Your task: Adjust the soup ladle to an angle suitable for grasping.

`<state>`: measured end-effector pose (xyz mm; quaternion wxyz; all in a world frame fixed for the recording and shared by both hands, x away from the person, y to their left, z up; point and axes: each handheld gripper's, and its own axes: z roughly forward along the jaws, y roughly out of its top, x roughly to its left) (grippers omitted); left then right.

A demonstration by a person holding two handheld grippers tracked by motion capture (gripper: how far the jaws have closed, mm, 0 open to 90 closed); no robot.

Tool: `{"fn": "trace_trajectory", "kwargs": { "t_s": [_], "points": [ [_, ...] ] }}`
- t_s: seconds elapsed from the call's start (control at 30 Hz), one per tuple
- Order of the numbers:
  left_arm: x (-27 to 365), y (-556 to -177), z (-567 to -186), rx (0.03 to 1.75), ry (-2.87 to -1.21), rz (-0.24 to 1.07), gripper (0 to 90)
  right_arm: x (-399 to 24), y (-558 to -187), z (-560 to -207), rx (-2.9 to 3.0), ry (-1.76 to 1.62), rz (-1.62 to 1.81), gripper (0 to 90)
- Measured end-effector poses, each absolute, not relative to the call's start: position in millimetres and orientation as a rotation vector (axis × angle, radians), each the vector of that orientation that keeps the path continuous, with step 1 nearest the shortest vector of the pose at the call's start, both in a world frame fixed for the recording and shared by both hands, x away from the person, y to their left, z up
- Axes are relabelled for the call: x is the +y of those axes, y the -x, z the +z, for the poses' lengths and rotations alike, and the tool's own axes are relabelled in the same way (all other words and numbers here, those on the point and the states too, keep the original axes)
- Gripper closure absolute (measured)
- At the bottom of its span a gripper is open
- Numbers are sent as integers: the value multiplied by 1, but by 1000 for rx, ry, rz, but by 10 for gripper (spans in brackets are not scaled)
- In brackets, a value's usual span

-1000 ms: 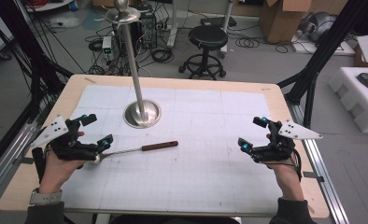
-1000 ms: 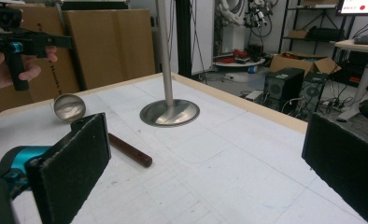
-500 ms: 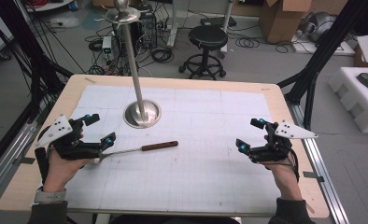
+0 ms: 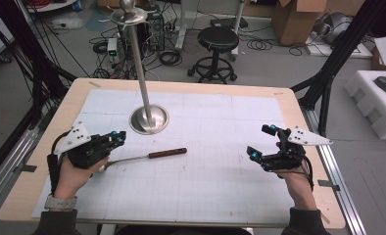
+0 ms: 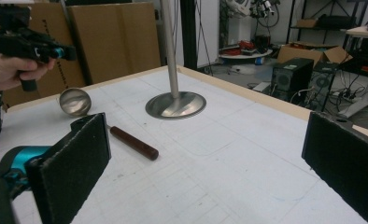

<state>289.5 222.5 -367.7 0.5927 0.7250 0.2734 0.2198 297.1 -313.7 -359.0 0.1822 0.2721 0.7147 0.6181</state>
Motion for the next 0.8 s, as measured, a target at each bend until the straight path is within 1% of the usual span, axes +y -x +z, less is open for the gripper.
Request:
{"fn": "trace_trajectory", "kwargs": {
  "t_s": [0.13,0.4,0.57,0.8],
  "points": [
    [215,-302,-375,655,-1731,453,897,-314,-297,-358,2009,-764,1757,0],
    [189,-325,-397,691,-1831,403,897,-314,-298,-358,2004,-765,1766,0],
    [174,-335,-409,730,-1830,365,898,-315,-297,-357,1997,-763,1777,0],
    [149,-350,-423,766,-1943,322,898,-315,-297,-357,2000,-765,1786,0]
  ]
}}
